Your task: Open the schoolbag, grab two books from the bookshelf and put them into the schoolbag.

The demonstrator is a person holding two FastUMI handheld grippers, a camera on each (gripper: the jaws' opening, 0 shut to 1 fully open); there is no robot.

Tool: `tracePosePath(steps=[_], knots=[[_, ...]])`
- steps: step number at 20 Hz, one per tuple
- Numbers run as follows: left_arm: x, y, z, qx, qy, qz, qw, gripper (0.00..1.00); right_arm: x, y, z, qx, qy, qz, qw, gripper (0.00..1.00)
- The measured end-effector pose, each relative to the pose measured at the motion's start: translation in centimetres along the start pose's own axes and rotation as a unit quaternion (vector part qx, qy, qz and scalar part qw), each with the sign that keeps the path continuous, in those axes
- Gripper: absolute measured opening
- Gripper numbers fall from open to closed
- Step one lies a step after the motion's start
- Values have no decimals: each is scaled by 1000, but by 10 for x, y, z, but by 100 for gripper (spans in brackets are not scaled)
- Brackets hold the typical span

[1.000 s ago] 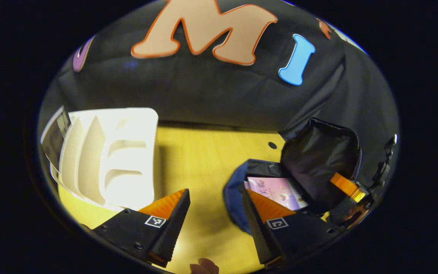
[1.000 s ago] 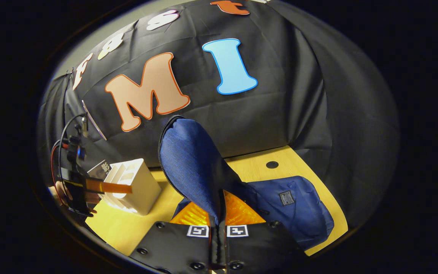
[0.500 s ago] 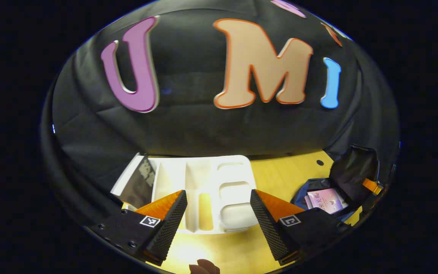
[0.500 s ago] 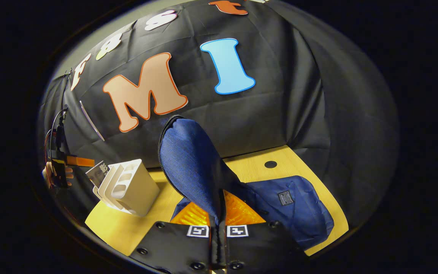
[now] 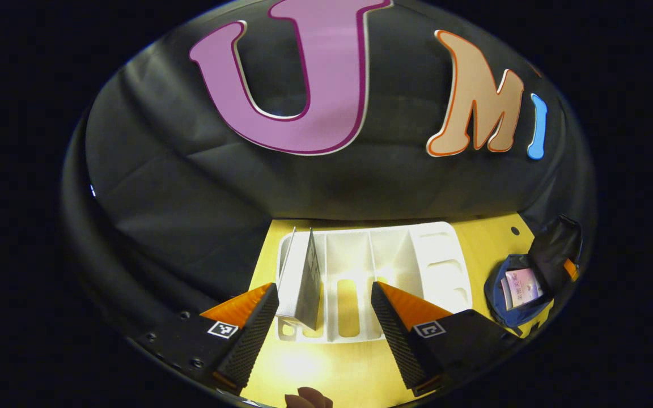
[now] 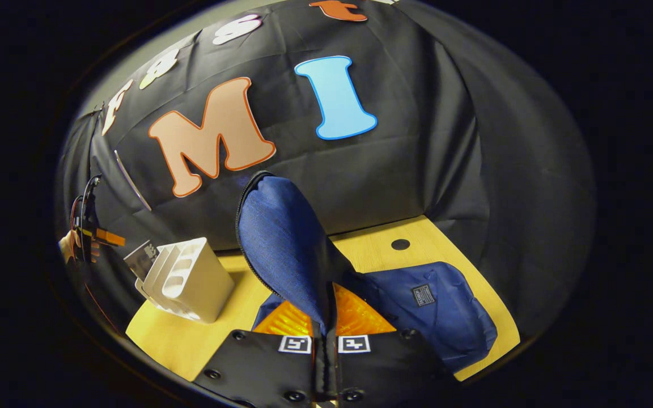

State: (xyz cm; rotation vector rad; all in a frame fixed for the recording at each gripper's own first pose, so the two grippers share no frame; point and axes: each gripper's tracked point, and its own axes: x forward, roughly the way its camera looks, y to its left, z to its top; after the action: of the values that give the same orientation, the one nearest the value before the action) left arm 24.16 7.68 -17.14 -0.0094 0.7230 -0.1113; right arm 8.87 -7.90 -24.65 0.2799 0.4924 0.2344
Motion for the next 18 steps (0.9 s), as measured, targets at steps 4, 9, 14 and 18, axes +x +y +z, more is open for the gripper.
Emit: tracePosePath(steps=[4, 9, 14, 18], knots=[[27, 28, -8, 14, 35, 6, 999, 96, -1, -1, 1, -3, 2, -9, 1000, 3], [62, 36, -24, 14, 78, 0, 997, 96, 0, -2, 1, -2, 5, -20, 1000, 3], [90, 44, -41, 18, 111, 3, 994, 95, -2, -3, 2, -5, 6, -30, 1000, 3], [102, 47, -55, 12, 137, 0, 991, 95, -2, -4, 3, -3, 7, -36, 999, 4]])
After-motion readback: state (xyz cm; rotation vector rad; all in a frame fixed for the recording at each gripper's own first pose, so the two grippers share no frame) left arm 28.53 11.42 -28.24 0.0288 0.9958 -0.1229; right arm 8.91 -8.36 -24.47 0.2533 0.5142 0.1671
